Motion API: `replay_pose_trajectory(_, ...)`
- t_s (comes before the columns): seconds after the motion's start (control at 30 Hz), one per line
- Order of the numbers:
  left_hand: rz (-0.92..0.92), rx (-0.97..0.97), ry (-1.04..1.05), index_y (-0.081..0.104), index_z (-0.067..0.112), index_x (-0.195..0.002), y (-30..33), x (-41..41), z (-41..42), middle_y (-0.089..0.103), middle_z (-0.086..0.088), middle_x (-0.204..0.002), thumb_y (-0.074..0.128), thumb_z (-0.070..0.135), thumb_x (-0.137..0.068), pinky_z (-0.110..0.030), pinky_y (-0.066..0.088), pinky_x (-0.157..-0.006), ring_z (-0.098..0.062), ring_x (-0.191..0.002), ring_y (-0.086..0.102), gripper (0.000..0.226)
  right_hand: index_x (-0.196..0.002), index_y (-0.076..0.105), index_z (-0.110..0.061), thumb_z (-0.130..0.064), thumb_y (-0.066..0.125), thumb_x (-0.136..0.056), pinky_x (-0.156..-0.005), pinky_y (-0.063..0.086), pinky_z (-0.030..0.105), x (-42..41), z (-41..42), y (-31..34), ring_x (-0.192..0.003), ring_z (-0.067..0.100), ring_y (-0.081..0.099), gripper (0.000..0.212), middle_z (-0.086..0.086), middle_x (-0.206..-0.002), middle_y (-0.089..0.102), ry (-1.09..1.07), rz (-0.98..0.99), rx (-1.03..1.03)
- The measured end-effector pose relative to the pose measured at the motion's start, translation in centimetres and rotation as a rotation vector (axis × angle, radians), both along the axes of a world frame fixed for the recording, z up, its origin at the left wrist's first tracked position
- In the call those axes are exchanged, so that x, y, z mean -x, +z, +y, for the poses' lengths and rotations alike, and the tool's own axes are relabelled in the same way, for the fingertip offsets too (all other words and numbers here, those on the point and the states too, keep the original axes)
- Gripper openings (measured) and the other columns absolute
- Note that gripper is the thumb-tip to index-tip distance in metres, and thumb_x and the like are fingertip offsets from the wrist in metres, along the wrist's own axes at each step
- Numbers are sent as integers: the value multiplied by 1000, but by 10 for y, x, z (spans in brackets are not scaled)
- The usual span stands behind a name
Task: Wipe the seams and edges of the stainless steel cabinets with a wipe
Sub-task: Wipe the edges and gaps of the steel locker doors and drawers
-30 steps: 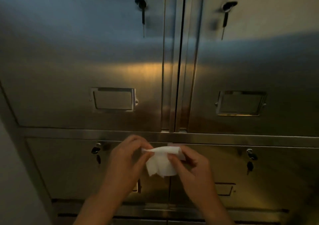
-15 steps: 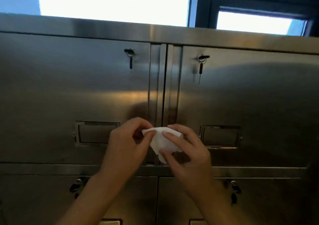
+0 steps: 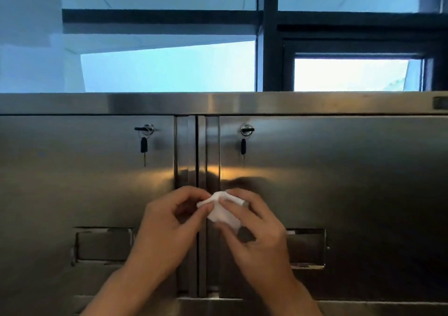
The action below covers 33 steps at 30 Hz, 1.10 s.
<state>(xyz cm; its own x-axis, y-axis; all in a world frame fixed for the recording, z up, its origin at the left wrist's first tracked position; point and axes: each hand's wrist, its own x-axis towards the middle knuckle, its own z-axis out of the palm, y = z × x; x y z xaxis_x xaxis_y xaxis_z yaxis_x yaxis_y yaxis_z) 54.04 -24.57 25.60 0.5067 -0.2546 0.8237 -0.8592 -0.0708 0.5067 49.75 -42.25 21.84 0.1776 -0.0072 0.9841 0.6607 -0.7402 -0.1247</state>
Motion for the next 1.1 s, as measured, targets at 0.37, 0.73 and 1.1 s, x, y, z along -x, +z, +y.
replay_pose_trajectory(0.37,-377,-119,126,76,26,-105,17,-35,25,71,20,-101,73,25,-95,-16,52,-84,-2,-98,68,11,-110,78,-7,0,81,-88,-91,54,21,-21,19,26,-108,4,67,23,0,-113,69,-89,-62,18)
replay_pose_trajectory(0.73,-616,-95,156,75,15,-122,4,-100,63,64,7,-137,66,19,-96,-42,46,-110,-15,-135,53,27,-103,80,-9,-3,78,-90,-88,53,18,-43,66,57,-101,4,66,15,-1,-108,69,-310,-111,54)
replay_pose_trajectory(1.1,-826,-143,228,64,13,-140,-20,-120,64,47,-1,-159,72,12,-91,-50,41,-116,-23,-151,39,50,-117,74,-7,-4,75,-92,-96,55,21,-31,69,82,-112,12,65,25,6,-124,66,-542,-153,155)
